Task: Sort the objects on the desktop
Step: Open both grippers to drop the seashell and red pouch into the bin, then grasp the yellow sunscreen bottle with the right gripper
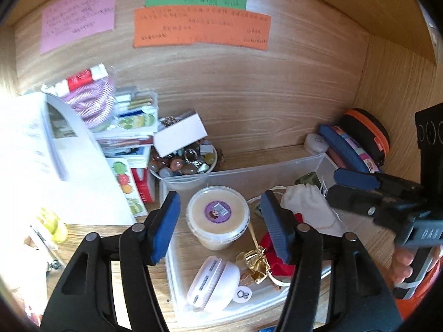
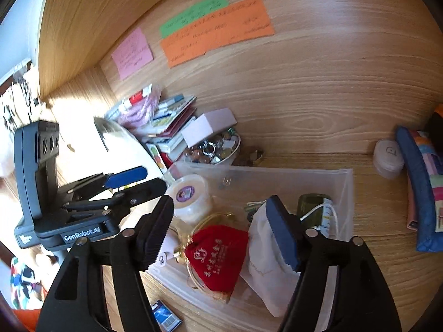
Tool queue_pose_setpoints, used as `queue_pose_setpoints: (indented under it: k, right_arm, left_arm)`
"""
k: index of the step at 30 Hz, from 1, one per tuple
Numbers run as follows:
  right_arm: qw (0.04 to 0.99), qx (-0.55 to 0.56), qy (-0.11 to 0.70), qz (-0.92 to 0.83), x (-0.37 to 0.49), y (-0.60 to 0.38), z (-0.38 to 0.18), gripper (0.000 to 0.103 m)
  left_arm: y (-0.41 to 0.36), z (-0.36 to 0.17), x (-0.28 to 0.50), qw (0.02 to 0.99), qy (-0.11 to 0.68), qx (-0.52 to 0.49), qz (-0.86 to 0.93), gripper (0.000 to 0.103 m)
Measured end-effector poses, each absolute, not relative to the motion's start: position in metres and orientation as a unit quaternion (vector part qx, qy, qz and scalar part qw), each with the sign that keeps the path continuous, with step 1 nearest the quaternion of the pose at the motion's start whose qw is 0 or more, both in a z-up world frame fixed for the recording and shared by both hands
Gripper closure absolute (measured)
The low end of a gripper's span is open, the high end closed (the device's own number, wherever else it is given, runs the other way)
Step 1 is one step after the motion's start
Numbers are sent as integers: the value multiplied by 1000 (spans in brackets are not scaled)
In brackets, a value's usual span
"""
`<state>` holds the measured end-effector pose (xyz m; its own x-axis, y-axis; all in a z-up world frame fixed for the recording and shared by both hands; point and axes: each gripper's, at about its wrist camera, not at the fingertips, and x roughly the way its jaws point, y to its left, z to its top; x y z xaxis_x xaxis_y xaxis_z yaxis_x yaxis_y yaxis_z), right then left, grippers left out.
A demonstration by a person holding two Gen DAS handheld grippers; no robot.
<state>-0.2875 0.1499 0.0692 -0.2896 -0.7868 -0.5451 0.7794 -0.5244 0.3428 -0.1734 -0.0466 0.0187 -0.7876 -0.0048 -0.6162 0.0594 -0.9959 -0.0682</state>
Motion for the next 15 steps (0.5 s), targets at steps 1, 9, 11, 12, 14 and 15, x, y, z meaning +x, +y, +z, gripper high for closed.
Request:
queue_pose_setpoints:
  k: [1, 9, 11, 12, 14, 15]
  right_arm:
    - [486, 343, -6, -804, -287, 152, 72, 37]
    - [483, 324, 12, -814, -254, 174, 89, 36]
    - [480, 313, 21, -819, -238, 179, 94, 36]
    - [478, 308, 27, -822, -230, 182, 95, 35]
    - [475, 300, 35, -826, -216, 185, 98, 31]
    - [472, 299, 39, -828, -207, 188, 98, 31]
  left_arm:
    - [-46, 21, -170, 19, 39, 324, -945, 43]
    - [-33, 31, -133, 30, 16, 311, -950, 41]
    - [-29, 31, -123, 29, 13, 311, -950, 37]
    - [-27, 30, -119, 30, 12, 311, -950, 27]
    - [-23, 29, -108, 36, 7, 304, -952, 19]
    - [-21, 28, -102, 36, 4, 301, -953, 19]
